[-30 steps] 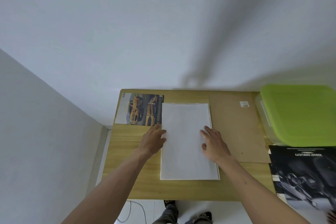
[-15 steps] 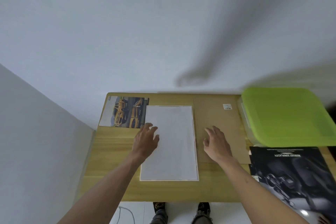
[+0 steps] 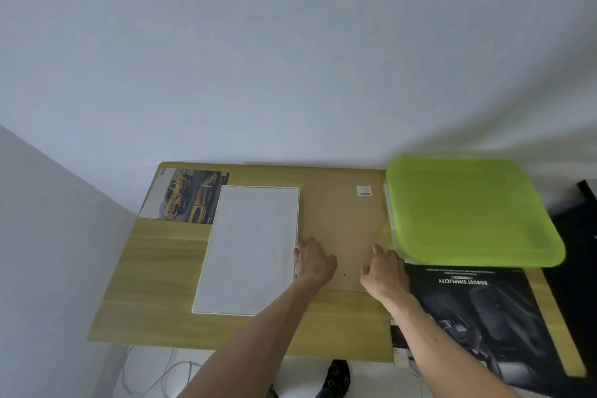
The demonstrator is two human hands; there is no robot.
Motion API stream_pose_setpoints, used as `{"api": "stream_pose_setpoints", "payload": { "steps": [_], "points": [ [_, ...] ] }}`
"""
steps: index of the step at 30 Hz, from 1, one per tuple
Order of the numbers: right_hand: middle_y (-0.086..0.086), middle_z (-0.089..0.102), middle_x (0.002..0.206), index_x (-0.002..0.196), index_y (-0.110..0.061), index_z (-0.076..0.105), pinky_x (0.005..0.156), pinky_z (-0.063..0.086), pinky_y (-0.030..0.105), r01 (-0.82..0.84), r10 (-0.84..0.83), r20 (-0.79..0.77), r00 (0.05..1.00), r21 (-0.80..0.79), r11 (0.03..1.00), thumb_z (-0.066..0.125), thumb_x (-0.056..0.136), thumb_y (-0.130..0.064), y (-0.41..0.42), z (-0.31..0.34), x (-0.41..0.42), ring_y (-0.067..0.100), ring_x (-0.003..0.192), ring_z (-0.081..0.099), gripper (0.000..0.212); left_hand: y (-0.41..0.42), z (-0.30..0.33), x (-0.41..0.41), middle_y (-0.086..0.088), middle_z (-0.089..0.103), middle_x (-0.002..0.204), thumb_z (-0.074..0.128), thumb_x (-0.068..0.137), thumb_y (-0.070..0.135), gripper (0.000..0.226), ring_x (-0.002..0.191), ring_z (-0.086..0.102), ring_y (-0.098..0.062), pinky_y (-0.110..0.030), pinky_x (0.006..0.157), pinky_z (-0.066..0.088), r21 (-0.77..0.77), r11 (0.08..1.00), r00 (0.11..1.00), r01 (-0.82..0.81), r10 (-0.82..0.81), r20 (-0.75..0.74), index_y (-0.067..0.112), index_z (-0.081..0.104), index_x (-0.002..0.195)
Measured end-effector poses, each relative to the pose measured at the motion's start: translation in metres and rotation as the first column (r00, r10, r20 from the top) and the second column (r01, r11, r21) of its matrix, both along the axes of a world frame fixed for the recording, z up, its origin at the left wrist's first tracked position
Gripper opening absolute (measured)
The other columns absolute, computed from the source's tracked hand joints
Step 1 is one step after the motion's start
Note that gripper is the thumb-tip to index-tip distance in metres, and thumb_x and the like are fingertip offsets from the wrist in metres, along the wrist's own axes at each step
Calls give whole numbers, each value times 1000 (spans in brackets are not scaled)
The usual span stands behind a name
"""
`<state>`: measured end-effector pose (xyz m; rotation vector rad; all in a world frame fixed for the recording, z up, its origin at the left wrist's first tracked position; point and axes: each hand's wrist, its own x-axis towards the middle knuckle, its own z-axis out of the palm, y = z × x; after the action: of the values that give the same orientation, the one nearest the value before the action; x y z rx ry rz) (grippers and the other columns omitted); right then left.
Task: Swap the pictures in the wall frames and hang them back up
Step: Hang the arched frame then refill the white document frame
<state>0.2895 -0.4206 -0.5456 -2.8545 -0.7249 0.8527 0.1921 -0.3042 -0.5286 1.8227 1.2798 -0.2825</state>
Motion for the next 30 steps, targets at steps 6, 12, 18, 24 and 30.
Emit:
{"api": "stream_pose_setpoints", "payload": {
  "steps": [6, 12, 18, 24, 30],
  "points": [
    [17, 50, 137, 143, -10, 38, 100, 44, 40, 24, -22, -31, 999, 63, 998, 52, 96, -26, -3, 2, 8, 33, 127, 46, 52, -8, 2, 18, -12, 35, 138, 54, 82, 13, 57, 129, 30, -30, -44, 101, 42, -35, 969, 969, -246, 246, 13, 6, 38, 136],
    [19, 44, 142, 150, -14, 29, 101, 43, 43, 243, -204, -206, 957, 192, 951, 57, 92, -31, -5, 0, 15, 37, 131, 41, 66, -1, 13, 17, -9, 34, 130, 56, 82, 5, 58, 113, 43, -29, -39, 91, 45, -57, 918, 915, -393, 396, 77, 7, 39, 137],
    [16, 47, 141, 149, -16, 34, 103, 46, 50, 572, -434, -420, 797, 295, 765, 61, 78, -37, 3, 0, 12, 36, 126, 48, 78, 16, 21, -9, -6, 67, 110, 47, 77, 0, 60, 89, 67, -23, -37, 80, 58, -197, 860, 827, -471, 508, 240, 25, 59, 131],
    [12, 58, 129, 152, -16, 28, 91, 51, 41, 565, -390, -461, 797, 344, 750, 60, 87, -25, 9, 16, 4, 30, 108, 58, 73, 28, 44, -36, -1, 77, 84, 51, 78, -20, 67, 84, 72, -23, -35, 68, 59, -513, 712, 664, -479, 676, 319, 34, 65, 114],
    [7, 61, 121, 146, -18, 42, 73, 50, 31, 586, -265, -615, 742, 406, 701, 71, 84, -5, 22, 27, 0, 19, 94, 62, 70, 70, 43, -87, -5, 76, 100, 55, 84, -15, 62, 98, 69, -28, -41, 82, 57, -560, 721, 652, -408, 660, 374, 28, 62, 129]
  ]
}}
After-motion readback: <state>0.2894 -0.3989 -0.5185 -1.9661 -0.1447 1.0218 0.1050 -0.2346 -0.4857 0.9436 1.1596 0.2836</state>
